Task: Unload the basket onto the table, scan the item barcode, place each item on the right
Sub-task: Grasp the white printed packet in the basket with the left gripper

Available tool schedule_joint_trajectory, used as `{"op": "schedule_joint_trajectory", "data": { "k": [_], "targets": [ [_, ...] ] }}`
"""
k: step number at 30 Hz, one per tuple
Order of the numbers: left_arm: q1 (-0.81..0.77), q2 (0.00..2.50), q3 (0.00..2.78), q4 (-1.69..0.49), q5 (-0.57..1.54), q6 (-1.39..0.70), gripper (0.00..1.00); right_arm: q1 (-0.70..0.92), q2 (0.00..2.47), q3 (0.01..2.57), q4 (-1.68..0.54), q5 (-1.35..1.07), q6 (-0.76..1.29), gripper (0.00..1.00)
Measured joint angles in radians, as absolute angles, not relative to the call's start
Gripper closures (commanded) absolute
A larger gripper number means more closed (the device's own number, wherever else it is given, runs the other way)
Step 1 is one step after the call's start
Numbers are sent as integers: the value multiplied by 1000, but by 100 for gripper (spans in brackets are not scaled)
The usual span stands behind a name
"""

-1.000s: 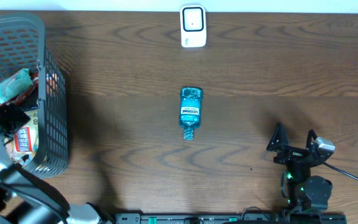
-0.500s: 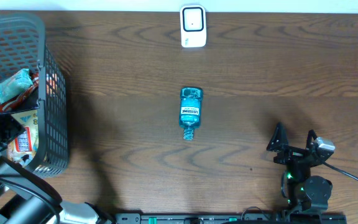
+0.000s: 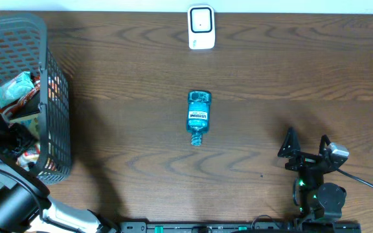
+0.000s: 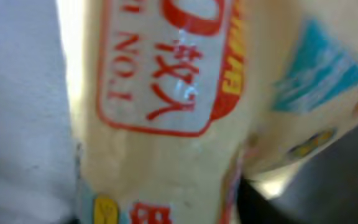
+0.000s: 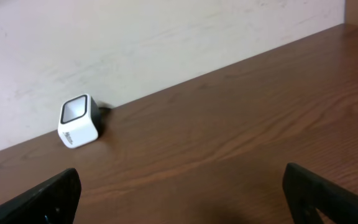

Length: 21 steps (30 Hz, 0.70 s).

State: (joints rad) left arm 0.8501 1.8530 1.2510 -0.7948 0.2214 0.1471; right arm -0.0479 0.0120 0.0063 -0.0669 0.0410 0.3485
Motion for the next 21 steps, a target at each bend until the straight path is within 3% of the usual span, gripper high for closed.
{"op": "schedule_joint_trajectory", "data": {
  "k": [3, 13, 21],
  "targets": [
    [851, 1842, 1264, -810, 241, 155, 93, -48, 12, 6, -67, 41, 348, 1],
    [847, 1765, 1382, -791, 311, 78, 93, -48, 12, 6, -67, 41, 348, 1],
    [847, 1442, 1513, -514, 463, -150, 92, -48, 12, 6, -67, 41, 348, 1]
  ]
}}
